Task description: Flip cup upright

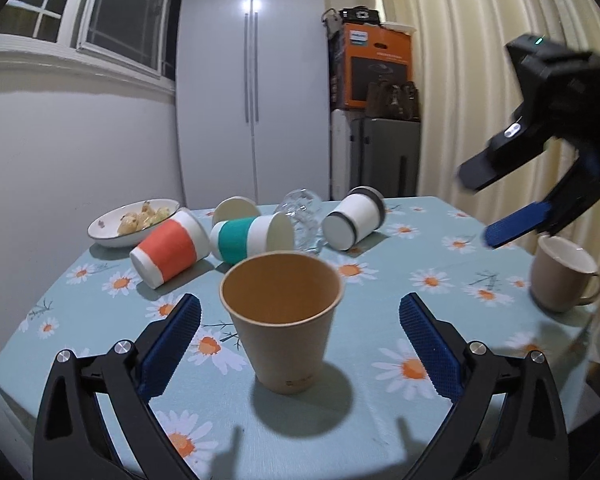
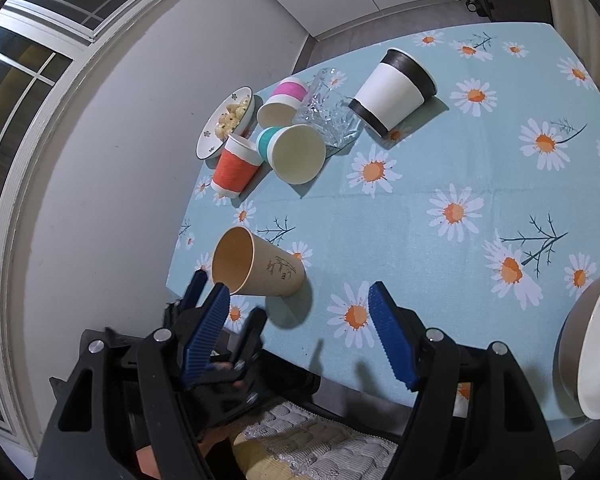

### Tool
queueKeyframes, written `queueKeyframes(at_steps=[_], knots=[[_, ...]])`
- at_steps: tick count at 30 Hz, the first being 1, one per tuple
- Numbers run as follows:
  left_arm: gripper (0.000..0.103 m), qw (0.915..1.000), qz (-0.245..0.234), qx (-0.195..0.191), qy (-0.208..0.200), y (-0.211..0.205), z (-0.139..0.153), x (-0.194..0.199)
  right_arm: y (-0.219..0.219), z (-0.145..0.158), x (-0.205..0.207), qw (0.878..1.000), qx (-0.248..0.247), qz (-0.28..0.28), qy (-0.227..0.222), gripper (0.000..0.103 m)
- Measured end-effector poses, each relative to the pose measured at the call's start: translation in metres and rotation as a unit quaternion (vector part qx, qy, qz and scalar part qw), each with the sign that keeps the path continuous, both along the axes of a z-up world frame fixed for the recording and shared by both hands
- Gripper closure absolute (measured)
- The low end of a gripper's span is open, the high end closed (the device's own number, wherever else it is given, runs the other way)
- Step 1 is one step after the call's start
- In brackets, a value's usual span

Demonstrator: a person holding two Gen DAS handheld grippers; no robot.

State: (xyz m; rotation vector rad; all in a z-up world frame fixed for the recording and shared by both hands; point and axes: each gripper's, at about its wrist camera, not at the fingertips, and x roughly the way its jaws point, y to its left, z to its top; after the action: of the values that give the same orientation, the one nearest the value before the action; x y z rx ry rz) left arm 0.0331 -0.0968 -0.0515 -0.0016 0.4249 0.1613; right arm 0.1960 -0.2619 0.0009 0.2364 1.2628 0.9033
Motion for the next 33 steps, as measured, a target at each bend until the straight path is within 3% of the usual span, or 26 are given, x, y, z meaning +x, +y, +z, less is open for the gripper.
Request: queueKeyframes(at_steps=[11, 19, 21, 26, 29, 33], knots=[[0.006, 0.9959, -0.035, -0.045, 0.070, 0.027, 0.051, -0.023, 0.001, 0.000, -0.019, 0.999, 0.005, 0.007, -0.042, 0.031], [0.006, 0.9876, -0.056, -0.089, 0.116, 0.072, 0.056, -0.034, -0.003, 0.003, -0.075, 0.984, -0.007, 0.024, -0.174, 0.031], [0.006, 0.9877, -0.055, -0.087, 0.118, 0.077, 0.054, -0.038, -0.003, -0.001, -0.087, 0.981, -0.009, 0.030, -0.192, 0.021], [0.006, 0.9851, -0.059, -0.101, 0.126, 0.086, 0.046, -0.046, -0.009, -0.003, -0.110, 0.974, -0.013, 0.015, -0.226, 0.020], [0.006, 0.9859, -0.050, -0.097, 0.127, 0.089, 0.045, -0.048, -0.021, 0.001, -0.121, 0.968, -0.011, -0.015, -0.250, 0.010], [0.006, 0.9868, -0.042, -0.101, 0.119, 0.093, 0.047, -0.052, -0.033, 0.001, -0.128, 0.965, -0.014, -0.051, -0.256, 0.005]])
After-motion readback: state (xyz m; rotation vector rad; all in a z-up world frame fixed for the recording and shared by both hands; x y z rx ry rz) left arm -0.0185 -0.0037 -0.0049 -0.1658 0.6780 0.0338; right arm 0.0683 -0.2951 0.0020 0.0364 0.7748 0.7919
